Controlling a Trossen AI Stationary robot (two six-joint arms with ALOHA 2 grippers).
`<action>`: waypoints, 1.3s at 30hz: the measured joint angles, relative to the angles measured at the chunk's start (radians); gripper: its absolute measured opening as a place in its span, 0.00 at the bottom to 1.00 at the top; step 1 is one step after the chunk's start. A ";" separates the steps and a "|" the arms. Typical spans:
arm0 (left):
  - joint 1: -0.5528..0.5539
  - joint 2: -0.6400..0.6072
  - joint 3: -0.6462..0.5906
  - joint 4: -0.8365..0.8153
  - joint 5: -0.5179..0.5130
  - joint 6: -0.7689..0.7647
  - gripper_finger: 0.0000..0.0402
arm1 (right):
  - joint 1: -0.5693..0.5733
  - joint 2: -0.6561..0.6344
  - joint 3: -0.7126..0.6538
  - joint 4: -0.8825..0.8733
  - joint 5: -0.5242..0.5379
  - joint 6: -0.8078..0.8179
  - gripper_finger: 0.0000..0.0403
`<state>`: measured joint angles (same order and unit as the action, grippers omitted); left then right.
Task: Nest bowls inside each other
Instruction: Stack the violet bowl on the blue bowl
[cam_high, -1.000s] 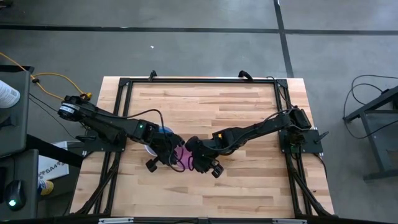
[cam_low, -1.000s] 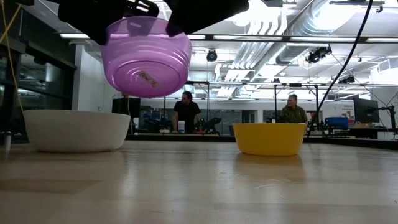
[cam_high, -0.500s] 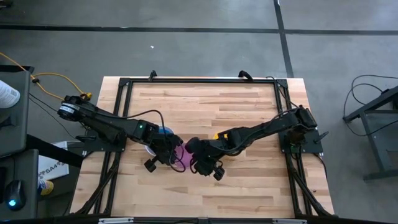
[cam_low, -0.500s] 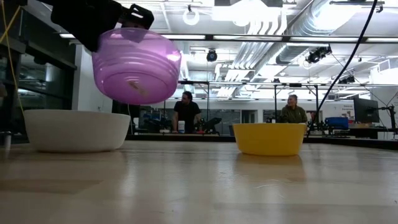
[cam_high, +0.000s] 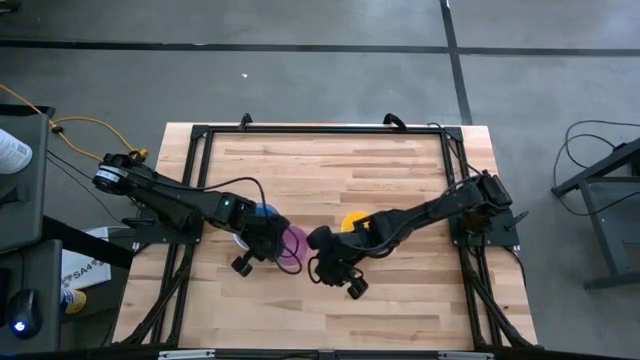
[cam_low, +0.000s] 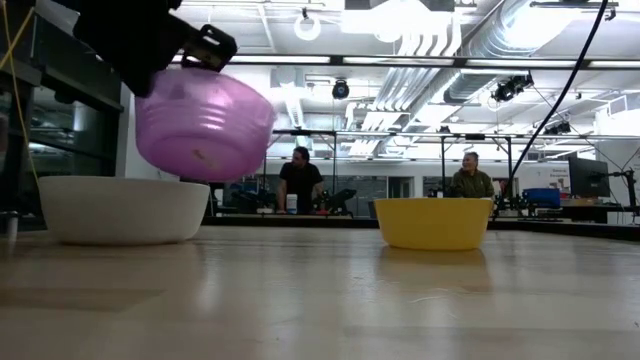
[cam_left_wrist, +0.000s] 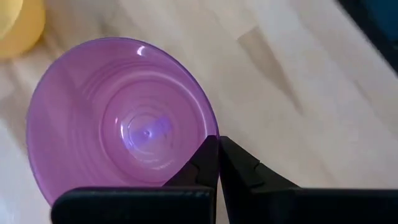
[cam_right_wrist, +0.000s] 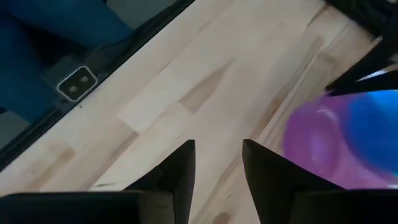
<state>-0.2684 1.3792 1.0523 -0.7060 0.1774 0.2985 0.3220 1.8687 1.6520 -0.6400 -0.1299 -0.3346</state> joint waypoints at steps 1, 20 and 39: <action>0.000 0.000 0.000 -0.010 -0.018 -0.021 0.00 | 0.000 0.000 0.000 -0.007 0.000 0.013 0.31; -0.026 -0.003 0.000 -0.209 -0.245 -0.360 0.00 | 0.012 0.000 0.000 -0.048 -0.003 0.050 0.31; -0.125 -0.003 -0.002 -0.313 -0.446 -0.570 0.00 | 0.015 0.000 0.000 -0.053 -0.003 0.058 0.31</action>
<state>-0.3932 1.3762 1.0504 -1.0194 -0.2684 -0.2710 0.3366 1.8690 1.6520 -0.6930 -0.1332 -0.2764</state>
